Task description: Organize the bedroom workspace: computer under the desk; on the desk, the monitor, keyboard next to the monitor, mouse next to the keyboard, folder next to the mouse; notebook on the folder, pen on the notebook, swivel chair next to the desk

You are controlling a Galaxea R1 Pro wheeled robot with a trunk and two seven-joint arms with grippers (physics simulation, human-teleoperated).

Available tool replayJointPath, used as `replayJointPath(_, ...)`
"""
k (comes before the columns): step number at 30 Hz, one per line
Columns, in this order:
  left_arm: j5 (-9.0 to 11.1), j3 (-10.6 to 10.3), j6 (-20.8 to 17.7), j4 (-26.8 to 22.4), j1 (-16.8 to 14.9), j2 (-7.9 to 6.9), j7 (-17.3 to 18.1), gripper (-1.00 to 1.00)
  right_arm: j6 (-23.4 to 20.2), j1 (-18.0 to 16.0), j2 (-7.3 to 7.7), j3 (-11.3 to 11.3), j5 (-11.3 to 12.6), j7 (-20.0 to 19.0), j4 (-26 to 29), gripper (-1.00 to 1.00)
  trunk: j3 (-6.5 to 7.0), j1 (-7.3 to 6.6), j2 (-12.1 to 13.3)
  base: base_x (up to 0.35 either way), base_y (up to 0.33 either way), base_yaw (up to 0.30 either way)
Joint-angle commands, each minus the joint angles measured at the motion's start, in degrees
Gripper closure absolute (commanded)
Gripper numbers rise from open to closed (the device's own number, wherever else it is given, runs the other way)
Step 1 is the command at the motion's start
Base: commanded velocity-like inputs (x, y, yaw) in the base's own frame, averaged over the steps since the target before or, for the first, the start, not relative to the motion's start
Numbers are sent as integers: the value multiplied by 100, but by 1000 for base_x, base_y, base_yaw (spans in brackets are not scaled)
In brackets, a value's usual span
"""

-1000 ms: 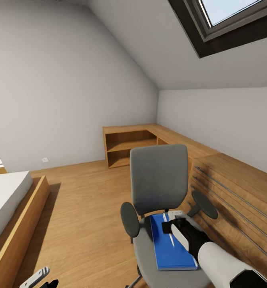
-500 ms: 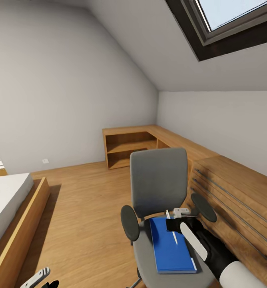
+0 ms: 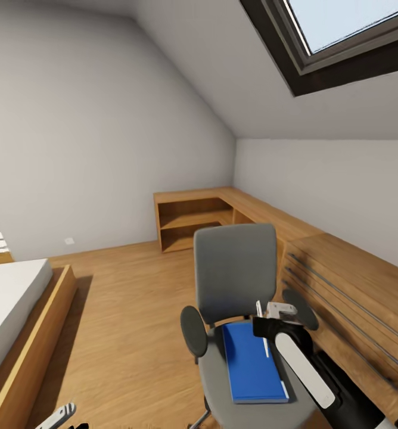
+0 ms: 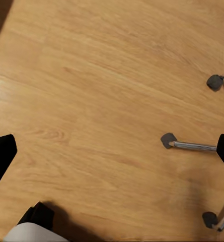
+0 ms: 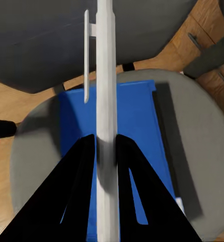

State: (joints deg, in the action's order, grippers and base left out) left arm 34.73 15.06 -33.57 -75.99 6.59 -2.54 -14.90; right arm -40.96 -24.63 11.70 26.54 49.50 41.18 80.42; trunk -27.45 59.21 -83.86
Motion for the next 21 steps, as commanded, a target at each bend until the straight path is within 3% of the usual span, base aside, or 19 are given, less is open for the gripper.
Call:
replayJointPath(1, 61, -3, -18, 6, 1, -1, -48, -100, 5, 3, 10, 16, 63, 107, 34, 100, 13, -26, 38, -328, 0, 0)
replayJointPath(9, 54, -3, -18, 55, 1, 1, -49, -100, 30, 20, 18, 10, 61, 214, 79, 100, 157, -201, 359, -250, -39, 0)
replayJointPath(10, -62, -70, 148, 572, 1, -4, -25, -100, 35, 20, 22, -21, 60, 244, 115, 100, 175, -223, 399, -6, -2, 0)
replayJointPath(13, -381, -136, 945, 1094, 1, -3, -3, -100, 35, 26, 24, -137, 60, 474, 252, 100, 230, -289, 519, -3, -1, -68)
replayJointPath(19, -537, -346, 1271, 1365, 1, -16, -2, -100, 35, 32, 40, -202, 64, 778, 408, 100, 351, -421, 760, 0, 0, -208)
replayJointPath(21, -549, -387, 1309, 1408, 1, -21, -3, -100, 35, 45, 117, -255, 70, 816, 438, 100, 392, -465, 840, 0, 0, -244)
